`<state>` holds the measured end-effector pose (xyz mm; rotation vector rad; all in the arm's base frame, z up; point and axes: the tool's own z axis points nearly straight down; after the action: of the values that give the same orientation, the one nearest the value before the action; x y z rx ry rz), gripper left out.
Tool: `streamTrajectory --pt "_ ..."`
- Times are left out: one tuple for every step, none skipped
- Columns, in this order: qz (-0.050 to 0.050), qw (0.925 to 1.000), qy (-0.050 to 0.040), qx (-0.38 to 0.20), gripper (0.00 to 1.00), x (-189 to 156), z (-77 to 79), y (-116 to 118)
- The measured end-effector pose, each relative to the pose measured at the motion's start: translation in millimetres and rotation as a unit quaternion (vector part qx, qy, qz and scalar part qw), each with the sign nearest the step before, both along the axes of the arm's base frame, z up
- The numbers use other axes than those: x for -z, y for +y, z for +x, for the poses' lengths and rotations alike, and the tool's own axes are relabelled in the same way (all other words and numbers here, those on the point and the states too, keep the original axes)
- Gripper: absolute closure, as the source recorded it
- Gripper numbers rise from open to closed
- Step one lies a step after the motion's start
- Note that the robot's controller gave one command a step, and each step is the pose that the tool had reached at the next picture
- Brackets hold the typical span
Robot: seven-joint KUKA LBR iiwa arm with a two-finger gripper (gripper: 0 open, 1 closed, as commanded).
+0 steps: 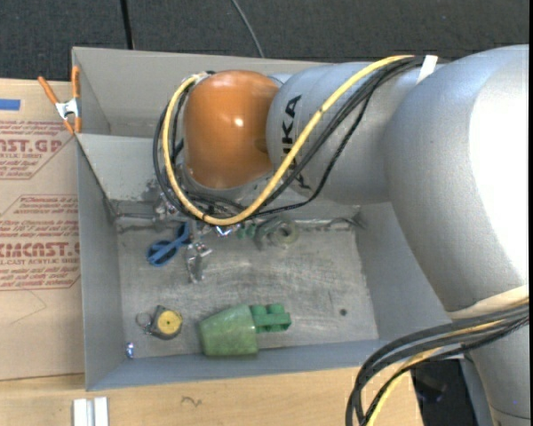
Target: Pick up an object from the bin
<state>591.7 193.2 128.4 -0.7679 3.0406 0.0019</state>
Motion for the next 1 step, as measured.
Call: streamTrajectory --pt "0.003 0.9996 -0.0019 -0.027 0.0 56.8 1.6 -35.6"
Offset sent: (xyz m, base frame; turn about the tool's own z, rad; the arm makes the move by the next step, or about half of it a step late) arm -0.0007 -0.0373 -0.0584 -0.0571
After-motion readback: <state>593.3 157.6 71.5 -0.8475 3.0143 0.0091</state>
